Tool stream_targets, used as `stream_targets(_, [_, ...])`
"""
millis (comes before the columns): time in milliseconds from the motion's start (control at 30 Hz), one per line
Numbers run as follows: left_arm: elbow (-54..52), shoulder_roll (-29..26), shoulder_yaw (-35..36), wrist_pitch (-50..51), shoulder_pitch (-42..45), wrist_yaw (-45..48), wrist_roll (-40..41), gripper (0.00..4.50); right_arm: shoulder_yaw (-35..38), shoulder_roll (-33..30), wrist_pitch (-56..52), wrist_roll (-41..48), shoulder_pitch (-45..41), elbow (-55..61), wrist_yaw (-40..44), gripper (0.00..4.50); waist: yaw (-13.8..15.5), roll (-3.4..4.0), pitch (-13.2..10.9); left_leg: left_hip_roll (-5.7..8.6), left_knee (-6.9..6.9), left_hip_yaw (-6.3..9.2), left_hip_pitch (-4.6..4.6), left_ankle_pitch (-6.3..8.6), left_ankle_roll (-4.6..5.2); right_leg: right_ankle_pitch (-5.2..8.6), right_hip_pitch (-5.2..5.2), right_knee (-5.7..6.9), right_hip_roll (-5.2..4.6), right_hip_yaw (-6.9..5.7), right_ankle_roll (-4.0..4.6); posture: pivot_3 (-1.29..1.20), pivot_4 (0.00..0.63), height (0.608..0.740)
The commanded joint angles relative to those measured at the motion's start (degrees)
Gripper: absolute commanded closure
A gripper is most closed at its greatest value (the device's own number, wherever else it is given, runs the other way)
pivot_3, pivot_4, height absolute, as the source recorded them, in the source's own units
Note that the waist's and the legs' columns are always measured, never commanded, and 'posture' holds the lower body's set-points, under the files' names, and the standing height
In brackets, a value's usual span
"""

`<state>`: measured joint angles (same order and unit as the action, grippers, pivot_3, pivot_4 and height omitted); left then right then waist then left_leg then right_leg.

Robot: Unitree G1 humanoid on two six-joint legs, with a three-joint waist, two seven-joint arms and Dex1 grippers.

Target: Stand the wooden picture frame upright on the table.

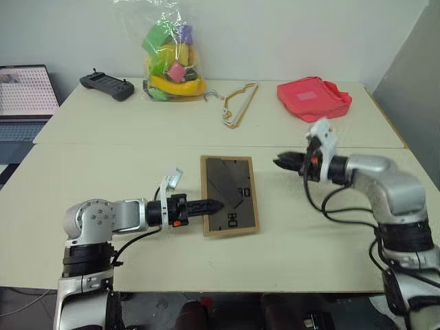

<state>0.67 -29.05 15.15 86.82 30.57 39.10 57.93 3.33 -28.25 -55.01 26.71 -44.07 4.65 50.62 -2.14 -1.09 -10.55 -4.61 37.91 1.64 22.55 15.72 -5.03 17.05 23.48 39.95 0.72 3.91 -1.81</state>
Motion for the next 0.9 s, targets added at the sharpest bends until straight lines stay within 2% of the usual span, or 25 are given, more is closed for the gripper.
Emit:
stream_targets(33, [-1.5, -2.0, 1.1, -3.8, 4.2, 2.4, 0.7, 3.22, 0.3, 1.5, -3.4, 8.1, -5.3, 1.1, 4.6, 2.29, 0.1, 0.01, 0.0, 0.0, 0.01, 0.01, 0.03, 0.0, -0.01, 0.0, 0.02, 0.01, -0.01, -0.02, 0.0, 0.0, 0.15, 0.74])
stream_targets(200, [-1.9, -3.1, -0.4, -7.0, 6.9, 2.9, -0.3, 3.22, -6.0, 5.0, 0.7, 6.8, -8.6, -2.2, 6.0, 1.05, 0.2, 0.01, 0.0, 0.02, 0.03, -0.01, 0.07, 0.01, 0.01, 0.0, 0.02, -0.04, -0.04, -0.03, 0.0, 0.0, 0.15, 0.74])
stream_targets(367, [-2.7, -3.5, -0.4, -7.9, 7.5, 3.0, 0.1, 3.22, -13.8, 8.3, 10.4, -0.5, -8.6, -5.2, 4.7, 0.07, 0.2, 0.01, 0.0, 0.02, 0.05, 0.01, 0.16, 0.0, 0.0, 0.0, 0.08, -0.03, -0.05, -0.06, 0.0, 0.0, 0.15, 0.74])
stream_targets(433, [-3.0, -3.5, 0.0, -7.8, 7.4, 2.6, 0.2, 3.22, -14.4, 8.9, 11.8, -1.1, -8.3, -5.2, 4.6, 0.07, 0.1, 0.01, 0.0, 0.01, 0.05, 0.0, 0.22, 0.0, 0.0, 0.0, 0.19, 0.01, -0.04, -0.06, 0.0, 0.0, 0.15, 0.74])
stream_targets(533, [-3.4, -3.6, 1.0, -7.2, 6.9, 2.1, 0.8, 3.22, -12.4, 8.9, 9.3, 3.0, -7.6, -1.6, 6.4, 0.07, 0.3, 0.01, 0.0, 0.0, 0.06, 0.02, 0.3, -0.04, -0.08, 0.0, 0.25, 0.02, -0.05, -0.08, 0.0, 0.0, 0.15, 0.74])
stream_targets(667, [-3.2, -4.0, 2.8, -5.0, 5.6, 1.3, 2.1, 3.22, -8.4, 5.1, 1.1, 12.9, -5.8, 5.8, 10.6, 0.07, 0.4, 0.01, 0.0, 0.0, 0.07, 0.03, 0.33, -0.07, -0.13, 0.0, 0.26, 0.01, -0.06, -0.1, 0.0, 0.0, 0.15, 0.74])
stream_targets(733, [-3.3, -3.8, 3.6, -3.1, 4.8, 0.6, 3.5, 3.22, -7.0, 2.2, -0.7, 15.1, -4.0, 7.8, 11.6, 0.07, 0.3, 0.01, 0.0, 0.0, 0.06, 0.03, 0.33, -0.05, -0.09, 0.0, 0.26, 0.0, -0.06, -0.1, 0.0, 0.0, 0.15, 0.74])
stream_targets(900, [-2.2, -2.0, 7.2, 3.7, 4.0, -3.2, 8.1, 3.22, -4.4, -4.0, 2.4, 12.7, -0.2, 7.4, 10.7, 0.07, 0.2, 0.01, 0.0, 0.01, 0.07, 0.05, 0.29, 0.01, 0.03, 0.0, 0.23, 0.03, -0.05, -0.1, 0.0, 0.0, 0.15, 0.74])
